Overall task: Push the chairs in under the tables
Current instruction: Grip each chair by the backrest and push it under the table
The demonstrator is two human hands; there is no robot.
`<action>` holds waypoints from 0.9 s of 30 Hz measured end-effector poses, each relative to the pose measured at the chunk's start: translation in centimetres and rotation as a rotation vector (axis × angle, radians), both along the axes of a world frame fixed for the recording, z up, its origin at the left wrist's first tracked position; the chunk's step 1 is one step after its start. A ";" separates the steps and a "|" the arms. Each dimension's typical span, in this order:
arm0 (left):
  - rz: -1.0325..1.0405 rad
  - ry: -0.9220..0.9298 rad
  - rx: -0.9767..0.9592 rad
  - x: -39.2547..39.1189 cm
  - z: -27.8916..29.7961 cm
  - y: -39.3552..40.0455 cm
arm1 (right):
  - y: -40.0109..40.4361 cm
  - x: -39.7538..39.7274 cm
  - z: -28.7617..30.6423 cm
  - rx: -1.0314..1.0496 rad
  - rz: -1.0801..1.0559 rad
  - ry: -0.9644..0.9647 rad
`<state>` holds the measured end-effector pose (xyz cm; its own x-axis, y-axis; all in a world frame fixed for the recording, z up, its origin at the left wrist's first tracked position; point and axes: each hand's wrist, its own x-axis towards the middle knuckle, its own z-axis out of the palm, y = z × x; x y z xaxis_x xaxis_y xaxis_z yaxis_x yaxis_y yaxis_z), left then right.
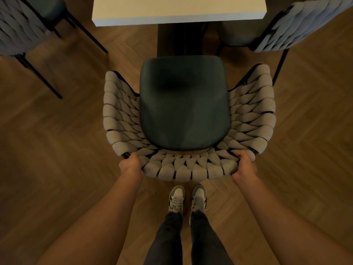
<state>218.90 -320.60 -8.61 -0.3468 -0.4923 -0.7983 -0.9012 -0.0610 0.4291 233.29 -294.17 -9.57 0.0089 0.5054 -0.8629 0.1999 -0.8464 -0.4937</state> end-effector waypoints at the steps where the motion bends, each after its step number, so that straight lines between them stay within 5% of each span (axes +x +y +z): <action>1: 0.005 0.004 -0.005 -0.1 0.0 0.1 | 0.0 0.0 0.0 -0.004 0.003 -0.005; 27: -0.024 0.011 -0.078 -1.3 0.1 -1.0 | -1.5 -0.8 0.0 0.006 0.033 0.035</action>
